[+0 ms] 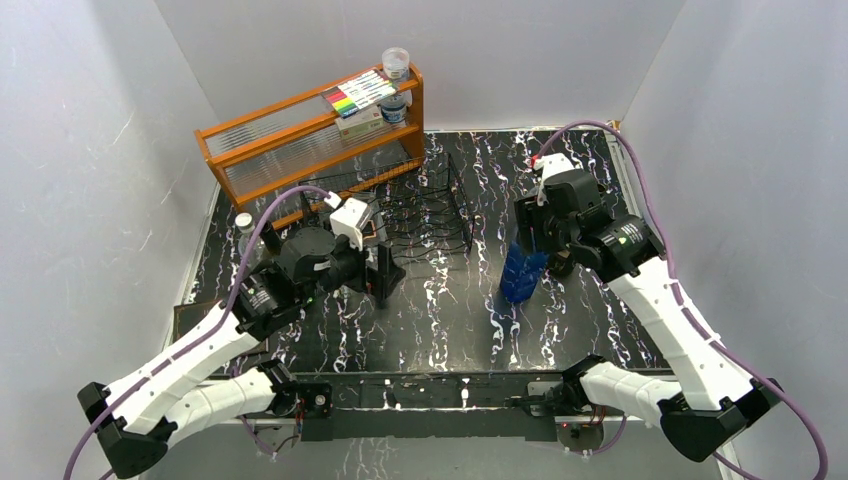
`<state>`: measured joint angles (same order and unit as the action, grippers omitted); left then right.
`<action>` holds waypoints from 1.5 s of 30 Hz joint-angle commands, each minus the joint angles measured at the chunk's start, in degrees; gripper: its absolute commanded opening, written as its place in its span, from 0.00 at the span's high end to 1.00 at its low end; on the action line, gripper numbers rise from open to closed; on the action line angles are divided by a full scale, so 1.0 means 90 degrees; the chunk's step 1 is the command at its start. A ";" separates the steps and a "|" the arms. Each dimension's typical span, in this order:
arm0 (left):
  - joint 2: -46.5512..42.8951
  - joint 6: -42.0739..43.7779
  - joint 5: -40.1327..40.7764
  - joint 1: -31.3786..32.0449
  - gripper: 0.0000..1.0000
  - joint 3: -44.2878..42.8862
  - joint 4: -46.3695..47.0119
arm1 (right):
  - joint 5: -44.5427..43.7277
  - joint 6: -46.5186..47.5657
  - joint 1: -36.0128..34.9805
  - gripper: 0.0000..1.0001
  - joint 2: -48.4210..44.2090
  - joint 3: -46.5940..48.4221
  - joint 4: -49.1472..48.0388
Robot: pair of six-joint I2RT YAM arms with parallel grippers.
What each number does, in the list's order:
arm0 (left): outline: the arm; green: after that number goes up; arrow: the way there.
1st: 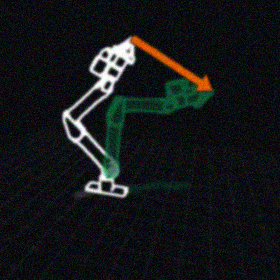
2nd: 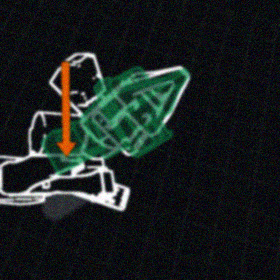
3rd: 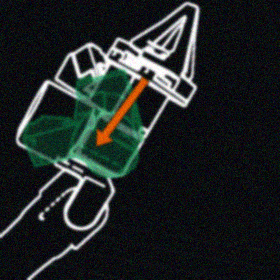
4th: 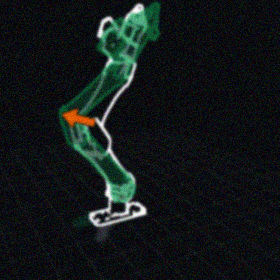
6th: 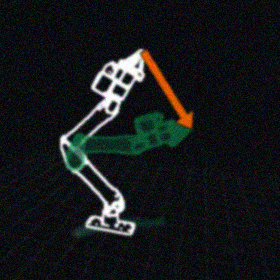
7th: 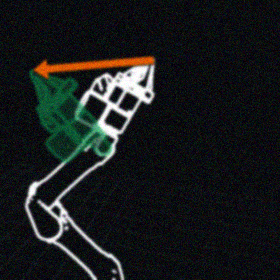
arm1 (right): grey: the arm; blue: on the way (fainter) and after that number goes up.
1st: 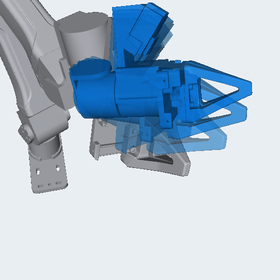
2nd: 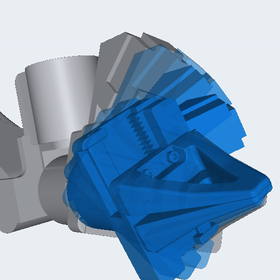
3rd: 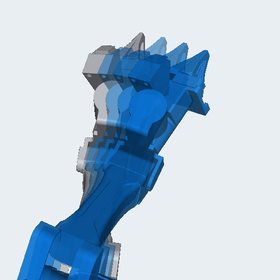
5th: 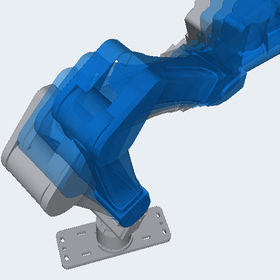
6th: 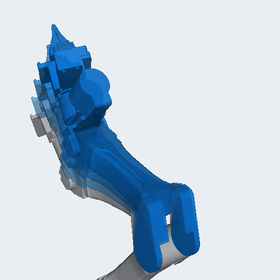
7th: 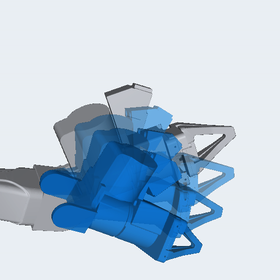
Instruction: Put the wine bottle on the wine rack
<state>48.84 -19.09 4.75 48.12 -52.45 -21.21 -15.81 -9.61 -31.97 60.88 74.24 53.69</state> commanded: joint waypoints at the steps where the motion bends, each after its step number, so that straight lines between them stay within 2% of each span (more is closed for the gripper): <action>1: 0.0054 0.0100 -0.0246 -0.0014 0.02 0.0094 0.0414 | 0.0484 -0.0305 -0.0003 0.70 -0.0276 0.0473 -0.0361; 8: 0.0298 0.0420 -0.0707 -0.0017 0.02 0.0349 0.1012 | 0.1895 -0.1227 -0.0003 0.72 -0.0534 0.0123 -0.1063; 14: 0.0264 0.0784 -0.1365 -0.0014 0.02 0.0925 0.2026 | 0.2502 -0.2132 -0.0003 0.76 -0.0790 -0.0495 -0.1932; 16: 0.0293 0.0961 -0.1588 0.0009 0.09 0.1134 0.2480 | 0.2737 -0.2281 -0.0003 0.76 -0.0868 -0.0617 -0.2188; 19: 0.0593 0.1108 -0.1667 0.0132 0.10 0.1236 0.3014 | 0.2891 -0.2421 -0.0003 0.75 -0.0937 -0.0677 -0.2366; 29: 0.1661 0.1158 -0.1883 0.0635 0.06 0.1388 0.4422 | 0.3327 -0.2586 -0.0003 0.73 -0.1109 -0.0824 -0.2556; 38: 0.2097 0.1817 -0.2381 0.0686 0.05 0.1562 0.4985 | 0.3687 -0.2751 0.0000 0.73 -0.1242 -0.0926 -0.2725; 45: 0.2310 0.2083 -0.2471 0.0696 0.06 0.1622 0.4934 | 0.3834 -0.2930 -0.0003 0.73 -0.1310 -0.1042 -0.2869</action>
<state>69.14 -3.18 -15.73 54.13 -38.24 20.82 13.21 -31.35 -31.99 52.05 62.96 40.16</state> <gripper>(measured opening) 0.945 0.700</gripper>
